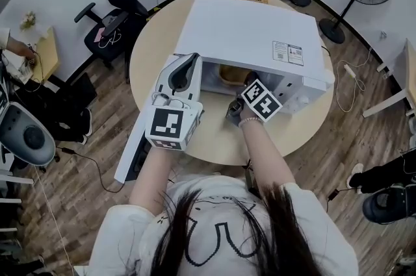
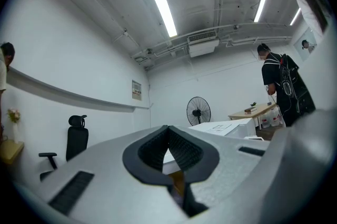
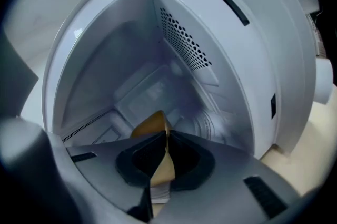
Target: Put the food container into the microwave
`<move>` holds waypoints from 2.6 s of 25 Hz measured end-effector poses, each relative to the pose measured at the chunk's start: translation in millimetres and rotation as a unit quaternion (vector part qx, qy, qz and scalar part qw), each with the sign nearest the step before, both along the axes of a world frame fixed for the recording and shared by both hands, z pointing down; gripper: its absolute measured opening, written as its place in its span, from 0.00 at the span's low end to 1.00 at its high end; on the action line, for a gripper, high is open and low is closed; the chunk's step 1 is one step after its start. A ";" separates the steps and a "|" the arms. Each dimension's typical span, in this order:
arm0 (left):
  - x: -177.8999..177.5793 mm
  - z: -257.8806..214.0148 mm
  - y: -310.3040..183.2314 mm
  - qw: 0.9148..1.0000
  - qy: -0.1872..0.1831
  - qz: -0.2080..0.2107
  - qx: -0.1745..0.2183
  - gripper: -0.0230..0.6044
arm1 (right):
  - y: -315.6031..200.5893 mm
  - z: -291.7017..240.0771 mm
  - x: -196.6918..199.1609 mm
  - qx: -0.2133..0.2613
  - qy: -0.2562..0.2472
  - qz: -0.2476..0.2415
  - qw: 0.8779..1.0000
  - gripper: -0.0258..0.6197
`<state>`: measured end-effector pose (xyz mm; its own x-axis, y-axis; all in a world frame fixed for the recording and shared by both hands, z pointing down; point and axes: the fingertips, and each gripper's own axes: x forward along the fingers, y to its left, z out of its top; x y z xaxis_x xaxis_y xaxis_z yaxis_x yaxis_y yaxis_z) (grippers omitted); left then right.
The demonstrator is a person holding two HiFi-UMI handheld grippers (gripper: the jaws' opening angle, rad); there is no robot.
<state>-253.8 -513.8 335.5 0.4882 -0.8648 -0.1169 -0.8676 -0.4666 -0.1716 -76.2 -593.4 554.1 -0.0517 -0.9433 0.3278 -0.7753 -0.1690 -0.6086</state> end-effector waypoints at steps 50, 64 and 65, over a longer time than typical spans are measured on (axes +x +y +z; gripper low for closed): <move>10.5 -40.3 46.2 0.998 0.017 -0.066 -0.006 0.05 | 139.8 -233.6 11.3 0.207 0.347 -0.187 0.895 0.09; 2.4 -77.5 56.2 0.997 0.015 -0.064 0.040 0.05 | 166.2 -306.8 33.9 0.285 0.372 -0.170 0.867 0.09; 2.0 -77.4 56.3 0.997 0.015 -0.063 0.041 0.05 | 165.4 -306.0 34.9 0.284 0.373 -0.169 0.867 0.08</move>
<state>-251.8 -457.5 258.1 0.3722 -0.9058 -0.2025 -0.9236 -0.3398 -0.1776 -41.3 -428.1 248.1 -0.3302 -0.9358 -0.1233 -0.9358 0.3074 0.1728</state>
